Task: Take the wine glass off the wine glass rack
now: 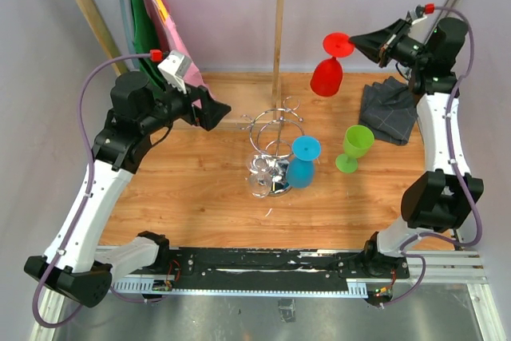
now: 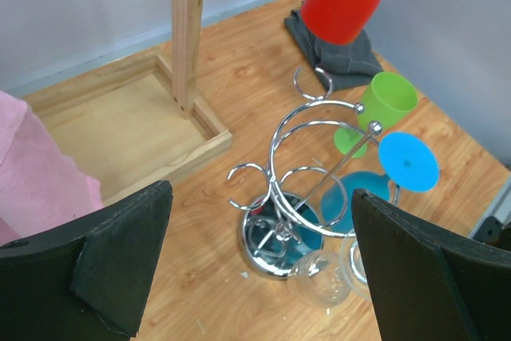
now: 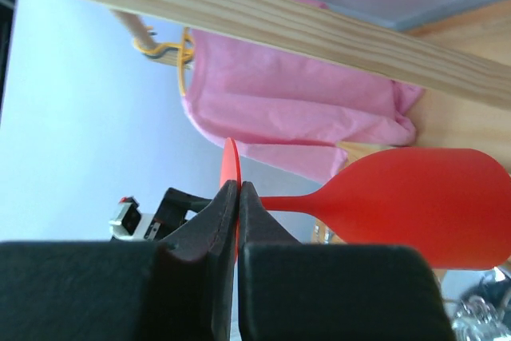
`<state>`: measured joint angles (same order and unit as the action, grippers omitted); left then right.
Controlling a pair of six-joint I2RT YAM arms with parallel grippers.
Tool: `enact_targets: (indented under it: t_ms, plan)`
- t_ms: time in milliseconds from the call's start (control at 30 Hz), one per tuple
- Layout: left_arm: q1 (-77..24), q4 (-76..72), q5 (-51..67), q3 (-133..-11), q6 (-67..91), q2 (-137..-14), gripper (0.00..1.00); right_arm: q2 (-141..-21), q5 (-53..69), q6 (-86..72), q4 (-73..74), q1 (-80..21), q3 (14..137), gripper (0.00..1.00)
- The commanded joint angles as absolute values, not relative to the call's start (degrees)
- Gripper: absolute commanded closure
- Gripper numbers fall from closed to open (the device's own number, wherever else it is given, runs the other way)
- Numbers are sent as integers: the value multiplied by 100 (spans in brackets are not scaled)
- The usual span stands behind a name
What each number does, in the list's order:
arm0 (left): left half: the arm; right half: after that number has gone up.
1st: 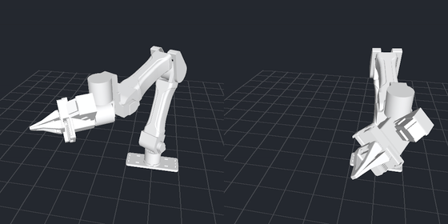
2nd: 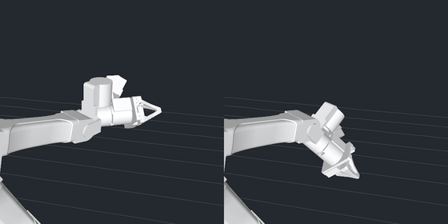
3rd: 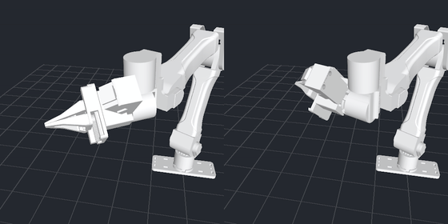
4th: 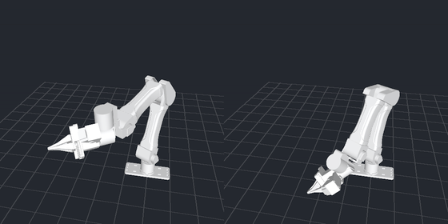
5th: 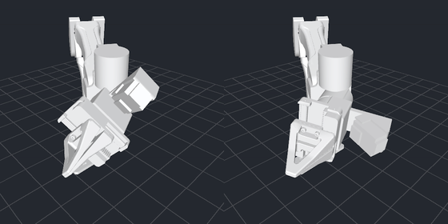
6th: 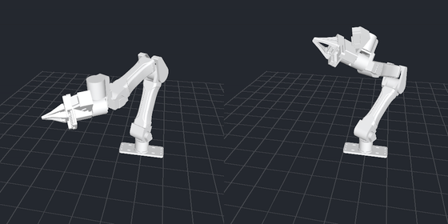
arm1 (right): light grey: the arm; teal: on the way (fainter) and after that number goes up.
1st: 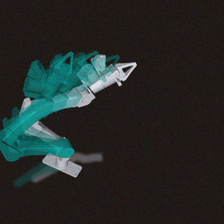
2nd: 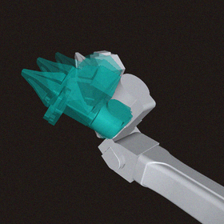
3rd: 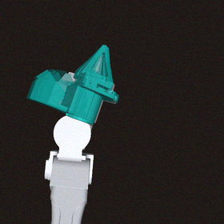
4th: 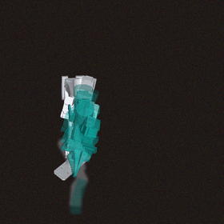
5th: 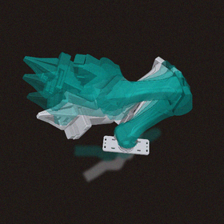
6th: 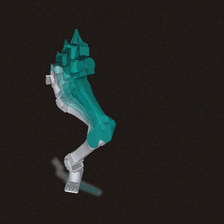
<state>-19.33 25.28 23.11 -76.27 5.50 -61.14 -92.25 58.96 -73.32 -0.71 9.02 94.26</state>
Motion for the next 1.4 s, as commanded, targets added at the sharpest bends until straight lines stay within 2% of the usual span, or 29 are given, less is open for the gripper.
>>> enact_targets:
  t_ms: [0, 167, 433, 867, 1167, 1367]
  plan:
    - [-1960, 2148, 2628, -7854, 1094, -6184, 1, -8899, 6042, -8454, -1474, 765, 9918, 99]
    - [-1964, 1318, 2951, -7627, 1839, -6213, 1, -8758, 5806, -9107, -2307, 298, 10008, 99]
    - [-1968, -417, 3157, -7052, 3014, -6338, 1, -8395, 5341, -9218, -2667, -532, 9801, 99]
    - [-1963, -2877, 3624, -6069, 4825, -6589, 1, -7533, 4737, -9318, -3365, -1230, 8502, 99]
    - [-1956, -3912, 3968, -5964, 5533, -6807, 1, -7482, 4502, -9360, -3724, -1544, 8298, 99]
    - [-1956, -4017, 4060, -5997, 5572, -6930, 1, -7532, 4391, -9337, -3799, -1721, 8301, 99]
